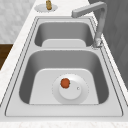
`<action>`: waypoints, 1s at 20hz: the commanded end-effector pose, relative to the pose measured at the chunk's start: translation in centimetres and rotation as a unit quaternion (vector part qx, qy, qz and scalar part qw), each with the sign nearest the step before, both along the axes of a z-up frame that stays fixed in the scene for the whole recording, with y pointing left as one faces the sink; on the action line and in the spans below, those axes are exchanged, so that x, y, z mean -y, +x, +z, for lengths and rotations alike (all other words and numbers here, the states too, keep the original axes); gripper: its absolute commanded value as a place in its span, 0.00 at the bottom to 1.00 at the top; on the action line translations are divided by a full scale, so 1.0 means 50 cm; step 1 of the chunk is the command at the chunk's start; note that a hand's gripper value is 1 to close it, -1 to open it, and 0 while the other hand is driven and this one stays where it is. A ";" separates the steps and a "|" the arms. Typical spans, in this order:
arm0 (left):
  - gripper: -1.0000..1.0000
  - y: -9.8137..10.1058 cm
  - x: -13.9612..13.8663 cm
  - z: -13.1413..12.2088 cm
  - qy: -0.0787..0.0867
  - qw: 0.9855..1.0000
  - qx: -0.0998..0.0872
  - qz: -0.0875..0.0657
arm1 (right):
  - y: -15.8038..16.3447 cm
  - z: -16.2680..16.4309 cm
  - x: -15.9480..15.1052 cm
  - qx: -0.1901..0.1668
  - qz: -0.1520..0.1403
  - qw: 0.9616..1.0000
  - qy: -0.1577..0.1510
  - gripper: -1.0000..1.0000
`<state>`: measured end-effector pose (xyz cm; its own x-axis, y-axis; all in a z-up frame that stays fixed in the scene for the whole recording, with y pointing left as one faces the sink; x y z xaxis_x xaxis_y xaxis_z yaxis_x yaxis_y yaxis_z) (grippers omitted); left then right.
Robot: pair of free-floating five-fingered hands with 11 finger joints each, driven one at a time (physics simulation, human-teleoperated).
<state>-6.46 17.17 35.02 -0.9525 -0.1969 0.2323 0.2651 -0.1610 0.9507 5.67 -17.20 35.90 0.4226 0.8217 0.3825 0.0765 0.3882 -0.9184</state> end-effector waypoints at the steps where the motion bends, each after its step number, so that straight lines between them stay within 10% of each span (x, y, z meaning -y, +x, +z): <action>1: 0.50 0.000 0.000 0.000 0.000 1.000 0.000 0.000 | -0.005 0.015 -0.011 0.031 -0.036 0.998 0.050 0.00; 20: 0.50 0.000 0.000 0.000 0.000 1.000 0.000 0.000 | -0.023 0.123 -0.096 0.037 -0.122 0.989 0.073 0.00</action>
<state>-6.46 17.17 35.02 -0.9525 -0.1969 0.2322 0.2651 -0.1609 0.9507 4.50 -13.12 40.97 0.5631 0.6925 0.4510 0.1635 0.4417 -0.8822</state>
